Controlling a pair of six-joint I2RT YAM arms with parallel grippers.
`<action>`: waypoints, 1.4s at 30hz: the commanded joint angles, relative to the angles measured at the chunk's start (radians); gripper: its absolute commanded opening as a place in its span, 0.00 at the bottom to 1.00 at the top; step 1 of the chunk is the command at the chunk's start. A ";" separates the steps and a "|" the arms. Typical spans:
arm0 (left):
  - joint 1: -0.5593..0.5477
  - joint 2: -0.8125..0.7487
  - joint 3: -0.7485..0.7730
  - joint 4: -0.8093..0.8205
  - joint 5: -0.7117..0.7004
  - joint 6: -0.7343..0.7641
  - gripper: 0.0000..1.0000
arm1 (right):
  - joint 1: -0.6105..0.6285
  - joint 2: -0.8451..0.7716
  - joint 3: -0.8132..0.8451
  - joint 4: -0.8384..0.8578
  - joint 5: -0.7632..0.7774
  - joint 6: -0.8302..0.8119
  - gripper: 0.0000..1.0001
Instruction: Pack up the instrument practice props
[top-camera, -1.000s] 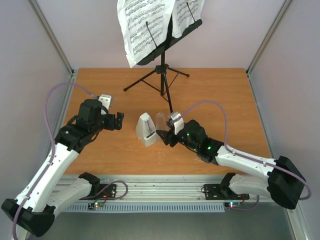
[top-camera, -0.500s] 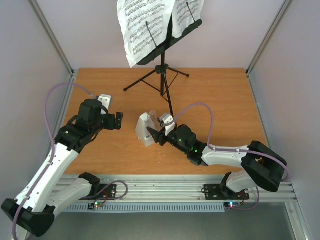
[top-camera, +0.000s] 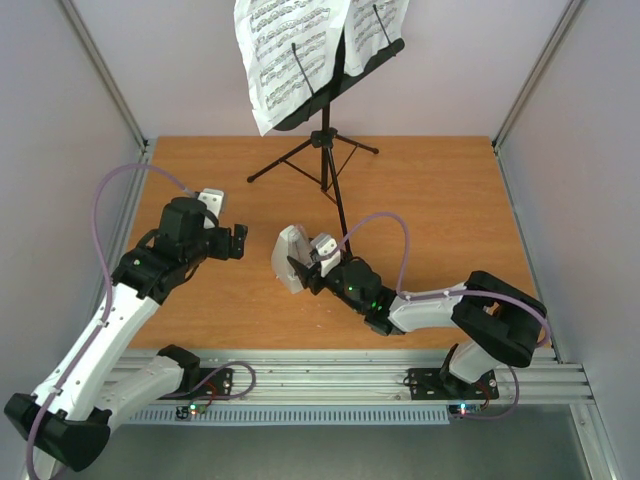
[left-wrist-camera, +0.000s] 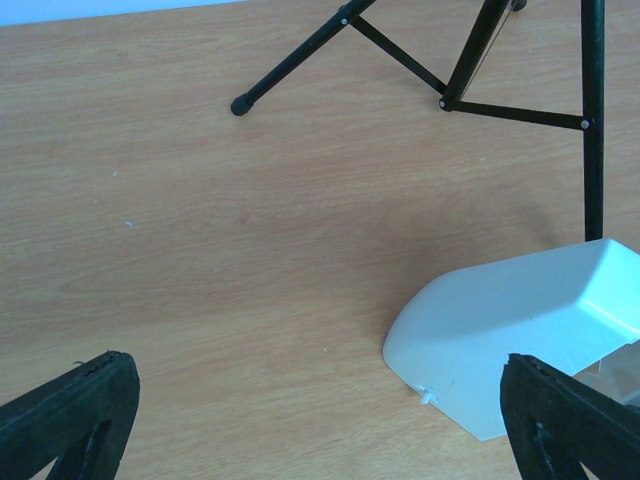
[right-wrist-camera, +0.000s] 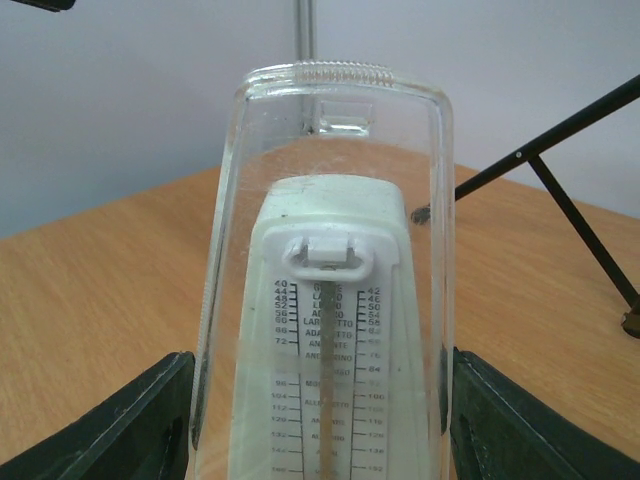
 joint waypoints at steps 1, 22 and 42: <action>0.004 0.002 -0.008 0.037 0.008 0.019 0.99 | 0.013 0.029 -0.004 0.110 0.059 -0.015 0.59; 0.005 0.012 -0.005 0.037 0.020 0.017 0.99 | 0.050 0.149 -0.003 0.220 0.138 -0.044 0.59; 0.004 0.015 -0.005 0.038 0.018 0.017 0.99 | 0.050 0.208 -0.007 0.293 0.144 -0.055 0.59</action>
